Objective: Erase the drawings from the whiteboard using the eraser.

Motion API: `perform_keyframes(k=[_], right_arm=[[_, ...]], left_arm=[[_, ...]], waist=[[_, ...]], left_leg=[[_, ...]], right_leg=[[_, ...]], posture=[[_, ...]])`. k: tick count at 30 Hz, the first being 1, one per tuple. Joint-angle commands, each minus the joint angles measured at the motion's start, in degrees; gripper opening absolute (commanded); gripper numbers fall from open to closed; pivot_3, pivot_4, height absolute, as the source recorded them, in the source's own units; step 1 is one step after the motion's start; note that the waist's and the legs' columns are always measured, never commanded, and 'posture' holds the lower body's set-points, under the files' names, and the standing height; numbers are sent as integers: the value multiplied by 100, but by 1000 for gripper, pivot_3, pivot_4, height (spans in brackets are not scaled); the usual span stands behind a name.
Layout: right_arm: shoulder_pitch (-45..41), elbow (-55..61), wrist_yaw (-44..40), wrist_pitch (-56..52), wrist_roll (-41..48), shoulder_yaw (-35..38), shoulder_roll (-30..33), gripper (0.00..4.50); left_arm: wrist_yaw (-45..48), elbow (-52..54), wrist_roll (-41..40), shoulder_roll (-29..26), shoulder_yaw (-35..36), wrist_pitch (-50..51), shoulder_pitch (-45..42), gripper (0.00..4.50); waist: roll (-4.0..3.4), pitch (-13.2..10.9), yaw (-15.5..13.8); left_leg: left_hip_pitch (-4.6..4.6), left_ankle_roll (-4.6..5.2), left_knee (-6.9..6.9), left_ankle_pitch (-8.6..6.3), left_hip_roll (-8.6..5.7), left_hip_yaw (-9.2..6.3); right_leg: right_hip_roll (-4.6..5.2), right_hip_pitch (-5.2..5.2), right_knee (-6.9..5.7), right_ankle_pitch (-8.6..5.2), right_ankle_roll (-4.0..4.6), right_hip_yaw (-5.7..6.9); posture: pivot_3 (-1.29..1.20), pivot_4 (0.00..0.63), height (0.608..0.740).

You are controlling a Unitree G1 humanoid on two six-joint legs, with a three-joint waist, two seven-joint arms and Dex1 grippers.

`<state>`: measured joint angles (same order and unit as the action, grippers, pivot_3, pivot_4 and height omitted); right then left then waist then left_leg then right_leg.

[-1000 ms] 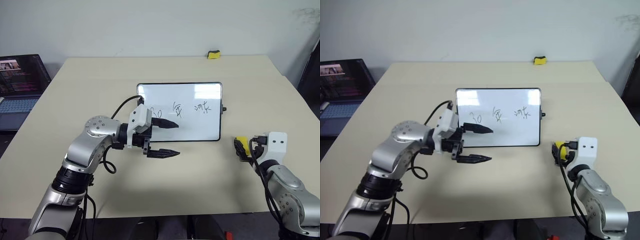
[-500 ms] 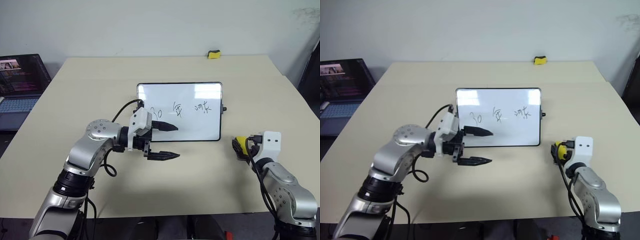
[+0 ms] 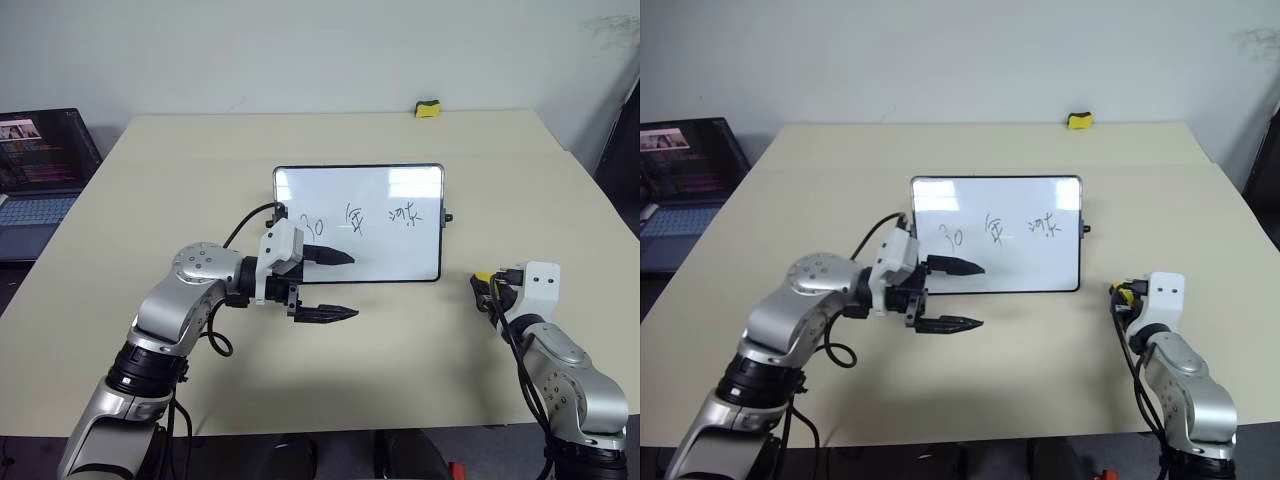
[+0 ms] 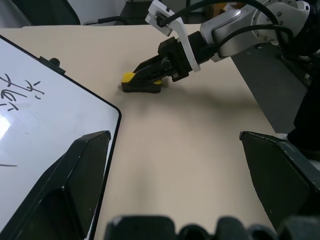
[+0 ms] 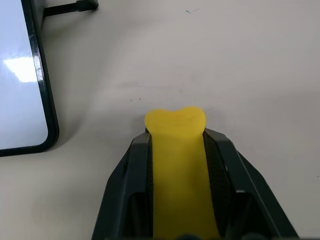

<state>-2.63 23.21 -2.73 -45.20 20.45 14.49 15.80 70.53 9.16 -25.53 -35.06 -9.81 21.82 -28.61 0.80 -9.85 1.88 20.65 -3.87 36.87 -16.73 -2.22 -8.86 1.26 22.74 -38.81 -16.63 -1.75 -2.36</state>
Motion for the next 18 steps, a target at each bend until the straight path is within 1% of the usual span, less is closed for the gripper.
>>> perform_keyframes(k=[1,4,6,10,13,18], right_arm=[[-3,69,-54,120,-48,66,39,1069],[41,198,-114,222,-111,79,90,1067],[79,358,-192,481,-185,79,109,1066],[-150,667,-194,1704,-757,-315,88,1066],[-588,384,-130,2293,-1072,-684,-104,1047],[-1630,-777,-39,3300,-1792,-1379,-388,1037]], left_arm=[[-139,184,31,4,76,-44,46,4500],[-377,175,135,64,84,-54,55,4500],[-628,139,216,125,124,-14,44,4500],[-1394,41,312,363,312,228,20,4500],[-1618,-19,375,432,319,278,17,4500],[-1761,-149,336,496,321,375,-76,4500]], waist=[[0,0,0],[0,0,-2],[0,0,-3],[0,0,17],[0,0,90],[1,1,102]], left_leg=[[0,0,0,0,0,0],[1,0,2,0,0,0],[1,0,3,0,-1,0],[2,0,5,0,-1,2],[-6,-1,6,1,3,9],[-3,-17,9,11,1,19]], right_leg=[[0,0,0,0,0,0],[0,0,-1,0,0,0],[0,0,-2,0,0,0],[2,5,-6,0,-1,-2],[2,12,-19,1,-1,-2],[0,14,-20,2,0,0]], posture=[[0,150,740],[0,150,740],[0,150,740],[0,150,740],[0,150,740],[0,150,740]])
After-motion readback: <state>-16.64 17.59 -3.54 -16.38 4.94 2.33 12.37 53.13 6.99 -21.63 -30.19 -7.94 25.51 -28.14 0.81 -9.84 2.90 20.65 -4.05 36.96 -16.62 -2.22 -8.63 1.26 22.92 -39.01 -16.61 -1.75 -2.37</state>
